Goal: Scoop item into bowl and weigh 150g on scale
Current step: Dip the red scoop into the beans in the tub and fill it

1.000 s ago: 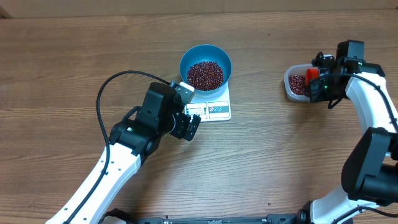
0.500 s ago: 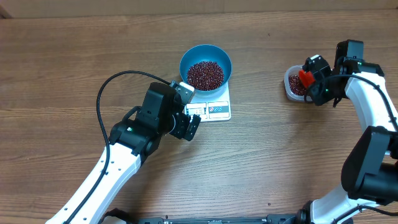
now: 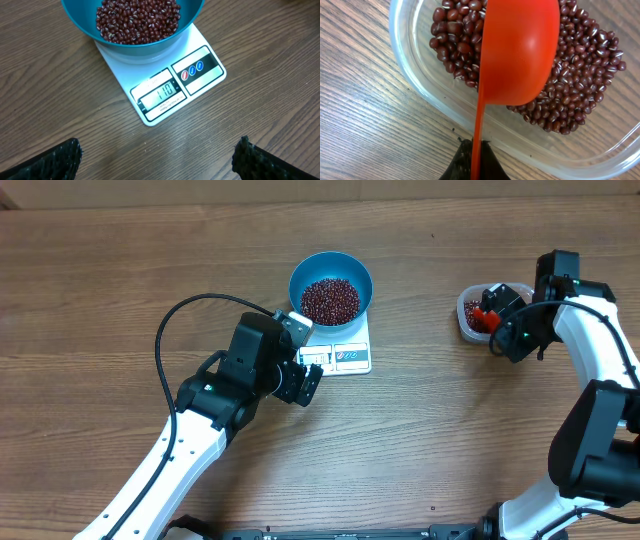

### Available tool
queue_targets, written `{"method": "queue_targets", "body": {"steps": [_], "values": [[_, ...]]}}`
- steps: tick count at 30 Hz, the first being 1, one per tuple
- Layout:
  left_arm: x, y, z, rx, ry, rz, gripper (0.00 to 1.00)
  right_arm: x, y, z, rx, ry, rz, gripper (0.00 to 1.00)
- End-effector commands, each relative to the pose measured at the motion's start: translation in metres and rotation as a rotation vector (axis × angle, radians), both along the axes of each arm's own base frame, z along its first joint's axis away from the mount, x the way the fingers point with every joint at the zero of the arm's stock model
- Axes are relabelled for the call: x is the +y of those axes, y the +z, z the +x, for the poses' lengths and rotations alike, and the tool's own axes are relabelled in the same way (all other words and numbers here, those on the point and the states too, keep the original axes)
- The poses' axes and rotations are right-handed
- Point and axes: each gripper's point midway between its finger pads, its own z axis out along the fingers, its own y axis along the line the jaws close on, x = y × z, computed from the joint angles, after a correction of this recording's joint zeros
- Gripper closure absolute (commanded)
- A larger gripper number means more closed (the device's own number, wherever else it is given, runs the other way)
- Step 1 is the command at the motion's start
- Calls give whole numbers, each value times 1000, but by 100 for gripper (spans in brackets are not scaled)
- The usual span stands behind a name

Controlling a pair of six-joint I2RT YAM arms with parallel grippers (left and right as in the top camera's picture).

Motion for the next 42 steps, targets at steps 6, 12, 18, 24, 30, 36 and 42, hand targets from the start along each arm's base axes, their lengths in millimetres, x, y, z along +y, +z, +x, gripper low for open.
{"method": "queue_targets", "body": {"steps": [6,12,18,24,30,36,42], "values": [[2,-3,1,2,5,9,0,0,2,6,-6,-198,26,96],[2,-3,1,2,5,9,0,5,2,6,-2,-369,85,96],[2,-3,1,2,5,9,0,30,5,8,8,-344,229,96],[2,-3,1,2,5,9,0,48,10,9,14,-326,333,96],[2,-3,1,2,5,9,1,62,14,8,35,-342,423,96],[2,-3,1,2,5,9,1,69,21,6,70,-449,527,96],[2,-3,1,2,5,9,0,73,32,7,78,-479,657,96]]}}
